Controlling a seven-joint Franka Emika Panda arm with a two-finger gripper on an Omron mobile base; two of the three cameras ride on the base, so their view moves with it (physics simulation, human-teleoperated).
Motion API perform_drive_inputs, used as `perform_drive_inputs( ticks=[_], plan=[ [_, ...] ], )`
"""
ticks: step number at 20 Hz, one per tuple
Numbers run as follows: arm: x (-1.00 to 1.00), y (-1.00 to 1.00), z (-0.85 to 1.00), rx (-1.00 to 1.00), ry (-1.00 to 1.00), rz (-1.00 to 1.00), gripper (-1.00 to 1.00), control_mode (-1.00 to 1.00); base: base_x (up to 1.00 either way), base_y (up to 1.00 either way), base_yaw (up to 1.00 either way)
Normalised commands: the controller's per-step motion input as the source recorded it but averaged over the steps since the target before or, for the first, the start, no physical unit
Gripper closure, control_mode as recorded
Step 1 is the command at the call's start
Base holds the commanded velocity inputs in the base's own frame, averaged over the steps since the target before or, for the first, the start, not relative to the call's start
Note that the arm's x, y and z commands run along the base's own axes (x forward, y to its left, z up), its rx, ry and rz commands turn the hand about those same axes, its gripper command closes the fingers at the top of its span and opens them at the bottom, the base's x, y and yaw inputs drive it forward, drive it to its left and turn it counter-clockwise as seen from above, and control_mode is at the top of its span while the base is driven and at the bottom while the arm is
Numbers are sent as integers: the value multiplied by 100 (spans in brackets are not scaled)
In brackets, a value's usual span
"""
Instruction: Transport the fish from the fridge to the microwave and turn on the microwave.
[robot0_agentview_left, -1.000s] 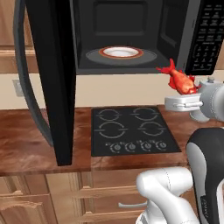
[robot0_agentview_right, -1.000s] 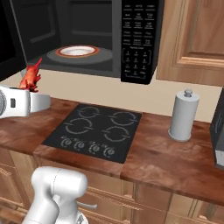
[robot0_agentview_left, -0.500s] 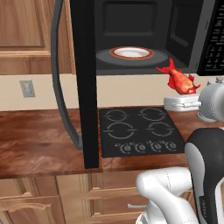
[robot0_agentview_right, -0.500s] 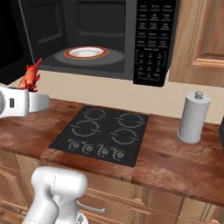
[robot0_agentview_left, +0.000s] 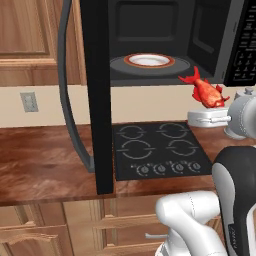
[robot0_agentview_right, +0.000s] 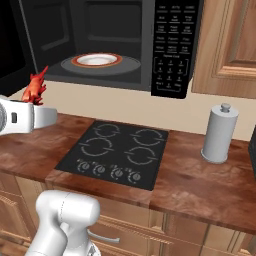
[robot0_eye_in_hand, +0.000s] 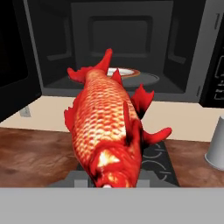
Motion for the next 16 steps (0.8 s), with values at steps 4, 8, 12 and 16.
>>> perform_drive_inputs(
  ticks=[4,8,12,16],
  plan=[
    [0,0,0,0,0,0,100,100,0,0,0],
    [0,0,0,0,0,0,100,100,0,0,0],
    [0,0,0,0,0,0,100,100,0,0,0],
    [0,0,0,0,0,0,100,100,0,0,0]
  ],
)
